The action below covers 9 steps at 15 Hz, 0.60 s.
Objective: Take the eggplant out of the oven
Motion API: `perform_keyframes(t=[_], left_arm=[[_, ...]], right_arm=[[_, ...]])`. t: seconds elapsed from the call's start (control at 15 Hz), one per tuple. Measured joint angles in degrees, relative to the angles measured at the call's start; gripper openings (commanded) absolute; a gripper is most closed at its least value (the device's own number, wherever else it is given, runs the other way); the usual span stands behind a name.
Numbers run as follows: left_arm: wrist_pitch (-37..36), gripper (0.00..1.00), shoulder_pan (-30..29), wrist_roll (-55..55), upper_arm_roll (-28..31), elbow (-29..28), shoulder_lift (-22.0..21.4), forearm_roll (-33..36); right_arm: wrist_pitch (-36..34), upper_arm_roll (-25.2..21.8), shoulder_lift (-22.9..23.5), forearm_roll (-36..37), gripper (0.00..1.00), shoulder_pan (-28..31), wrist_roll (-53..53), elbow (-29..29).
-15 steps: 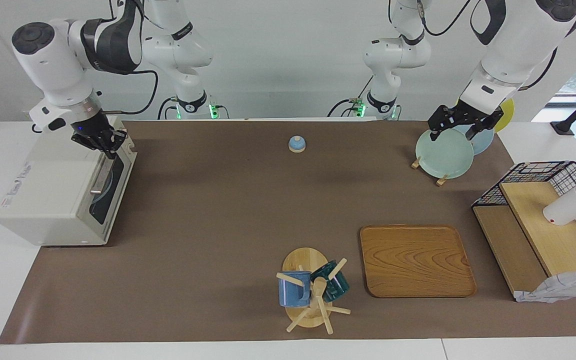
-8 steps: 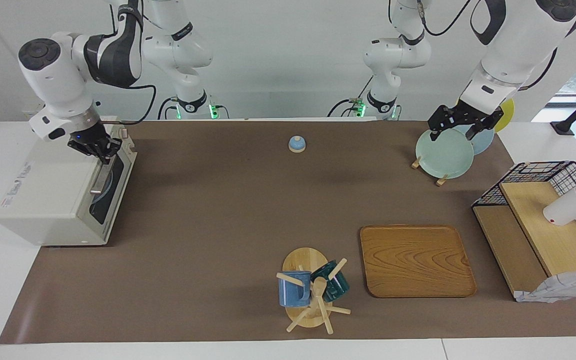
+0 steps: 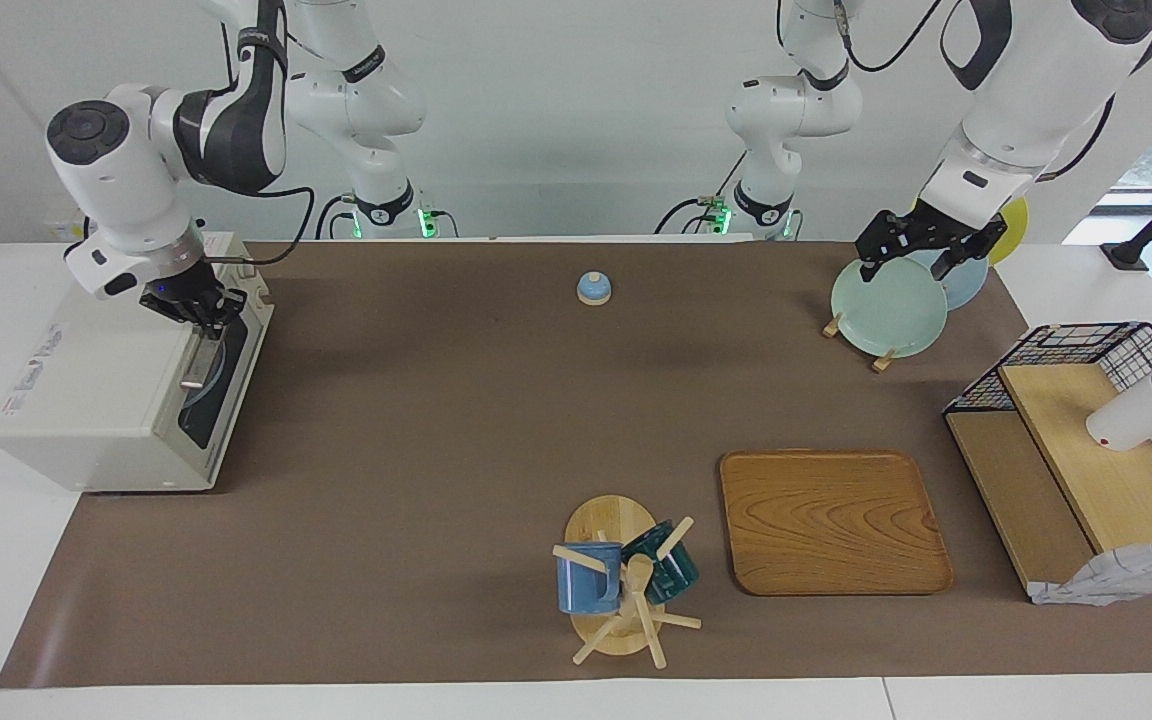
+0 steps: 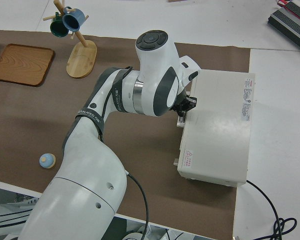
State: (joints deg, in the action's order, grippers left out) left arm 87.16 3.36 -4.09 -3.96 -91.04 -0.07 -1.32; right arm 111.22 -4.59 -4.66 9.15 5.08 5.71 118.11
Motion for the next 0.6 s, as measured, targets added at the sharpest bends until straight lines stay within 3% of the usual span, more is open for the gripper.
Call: perform_keyframes(t=[0.33,0.6], left_arm=[[0.00,1.00,0.00,0.00,0.00,0.00,0.00,0.00],[0.00,1.00,0.00,0.00,0.00,0.00,0.00,0.00]], right_arm=[[3.17,0.74,-0.34,-0.09,0.00,-3.49,-8.07,2.66],[9.20,1.70,2.30,-1.91,0.00,-6.50,-11.17,5.33]])
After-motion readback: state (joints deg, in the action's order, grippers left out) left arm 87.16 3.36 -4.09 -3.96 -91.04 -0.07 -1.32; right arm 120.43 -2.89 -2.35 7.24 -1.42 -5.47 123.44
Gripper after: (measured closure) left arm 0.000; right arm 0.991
